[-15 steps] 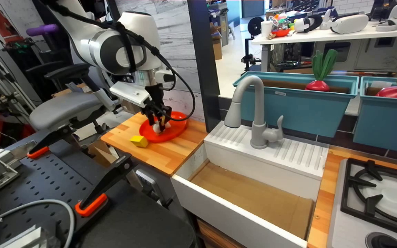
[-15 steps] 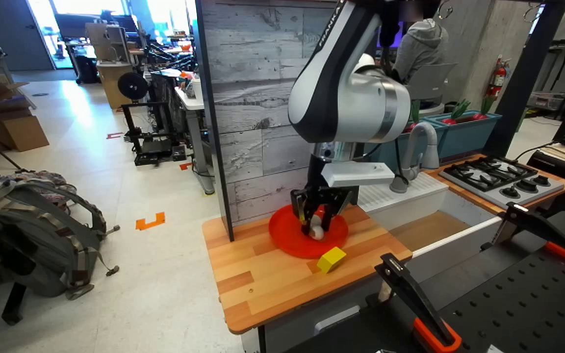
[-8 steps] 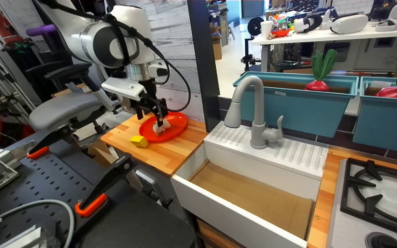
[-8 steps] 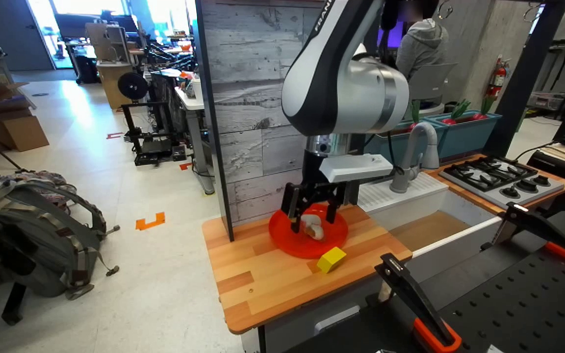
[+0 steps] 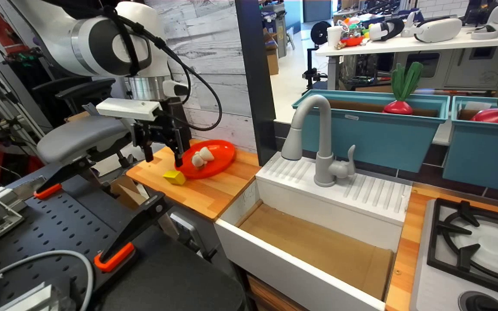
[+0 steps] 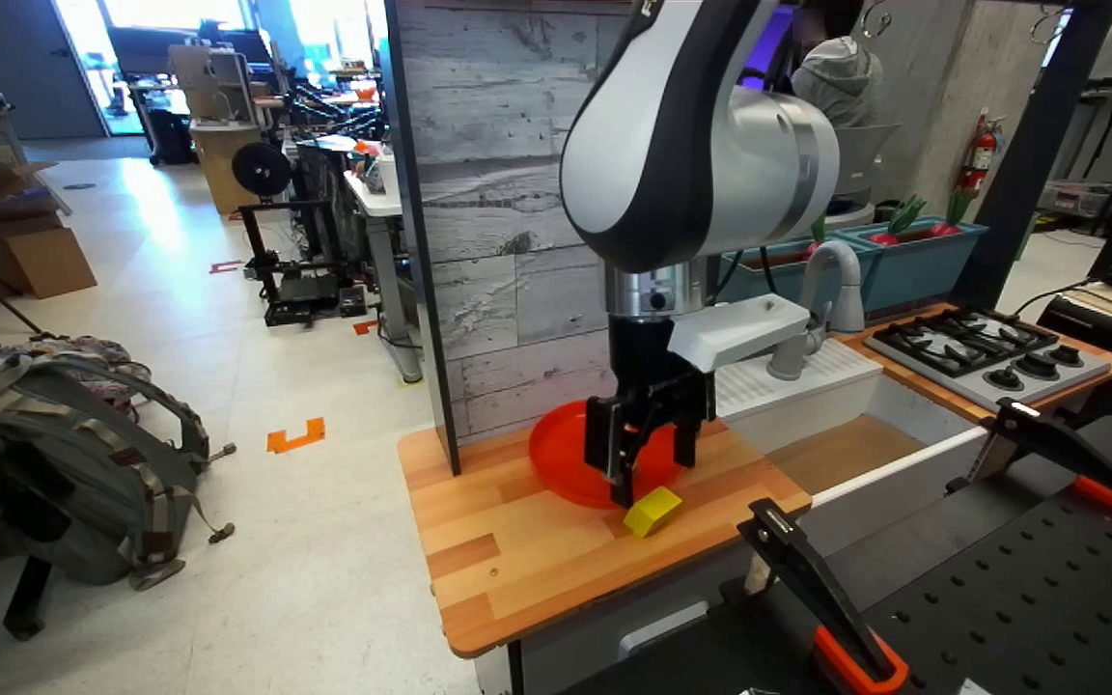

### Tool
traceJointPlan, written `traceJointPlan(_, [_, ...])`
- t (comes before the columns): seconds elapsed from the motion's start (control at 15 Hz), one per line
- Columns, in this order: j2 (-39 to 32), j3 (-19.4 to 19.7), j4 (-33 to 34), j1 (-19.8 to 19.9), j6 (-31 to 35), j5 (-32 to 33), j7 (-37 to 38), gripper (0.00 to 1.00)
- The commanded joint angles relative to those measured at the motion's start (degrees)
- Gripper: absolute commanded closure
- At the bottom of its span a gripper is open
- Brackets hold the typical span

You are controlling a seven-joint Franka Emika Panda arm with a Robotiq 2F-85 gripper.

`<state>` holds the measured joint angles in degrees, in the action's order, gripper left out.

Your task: Put the white object and put it on the plate, then pick the yellow block and move it to the left on the counter, then pick the object on the plate and put it on the right of the counter

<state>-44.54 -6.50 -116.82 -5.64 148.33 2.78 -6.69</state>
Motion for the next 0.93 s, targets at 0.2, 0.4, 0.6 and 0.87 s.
traceJointPlan(0.2, [0.3,5.2,-2.5,-5.2,1.6,7.1,2.8,0.0])
traceJointPlan(0.4, [-0.9,6.2,-1.6,-6.4,1.9,9.0,3.7,0.0])
traceJointPlan(0.6, [-1.9,6.7,-1.3,-6.9,4.7,10.1,4.0,0.0])
traceJointPlan(0.87, [-3.4,6.2,-0.9,-6.4,8.0,9.4,3.6,0.0])
